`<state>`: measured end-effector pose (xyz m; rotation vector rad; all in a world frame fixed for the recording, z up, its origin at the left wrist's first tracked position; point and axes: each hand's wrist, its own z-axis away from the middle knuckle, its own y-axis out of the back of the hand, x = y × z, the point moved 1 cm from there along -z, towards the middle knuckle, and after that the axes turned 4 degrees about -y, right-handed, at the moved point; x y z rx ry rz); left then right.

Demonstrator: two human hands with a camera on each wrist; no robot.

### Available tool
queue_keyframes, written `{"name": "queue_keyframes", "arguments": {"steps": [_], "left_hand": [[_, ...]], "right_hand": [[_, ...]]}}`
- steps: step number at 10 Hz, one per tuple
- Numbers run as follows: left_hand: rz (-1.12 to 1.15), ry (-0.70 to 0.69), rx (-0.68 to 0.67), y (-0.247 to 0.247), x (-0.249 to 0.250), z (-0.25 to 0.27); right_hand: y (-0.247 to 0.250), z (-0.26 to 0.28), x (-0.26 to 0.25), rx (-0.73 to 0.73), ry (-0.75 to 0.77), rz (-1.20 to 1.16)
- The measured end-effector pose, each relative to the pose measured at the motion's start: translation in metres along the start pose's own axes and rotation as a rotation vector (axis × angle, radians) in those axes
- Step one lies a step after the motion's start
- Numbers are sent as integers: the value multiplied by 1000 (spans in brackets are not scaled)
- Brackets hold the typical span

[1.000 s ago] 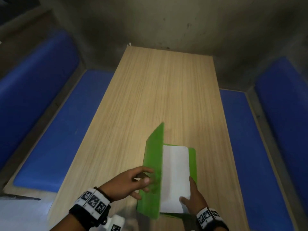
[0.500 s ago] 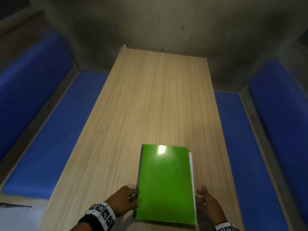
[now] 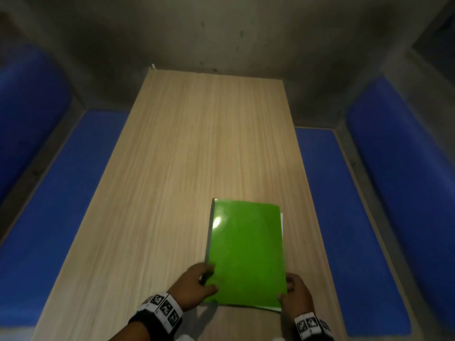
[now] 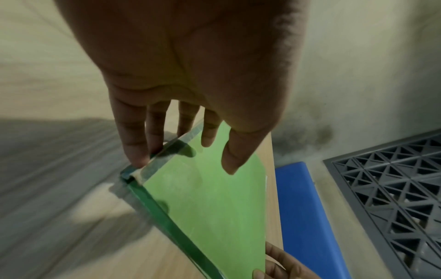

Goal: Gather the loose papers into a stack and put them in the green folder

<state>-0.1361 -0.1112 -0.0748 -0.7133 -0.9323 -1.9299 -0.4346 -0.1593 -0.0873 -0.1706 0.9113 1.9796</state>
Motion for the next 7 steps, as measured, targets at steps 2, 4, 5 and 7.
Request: {"name": "queue_keyframes", "arguments": {"steps": [2,4,5,7], "left_hand": [[95,-9,39,15,52,-83],[30,-46,58,14,88,-134],[70,-70,42,13,94,-139],[155,-40,70,13,67,-115]], "right_hand": [[31,-53,-52,127,139,-68],[49,-83,-80,236,199,-42],[57,-89,-87,248,199,134],[63,-83,-71,272,189,157]]}}
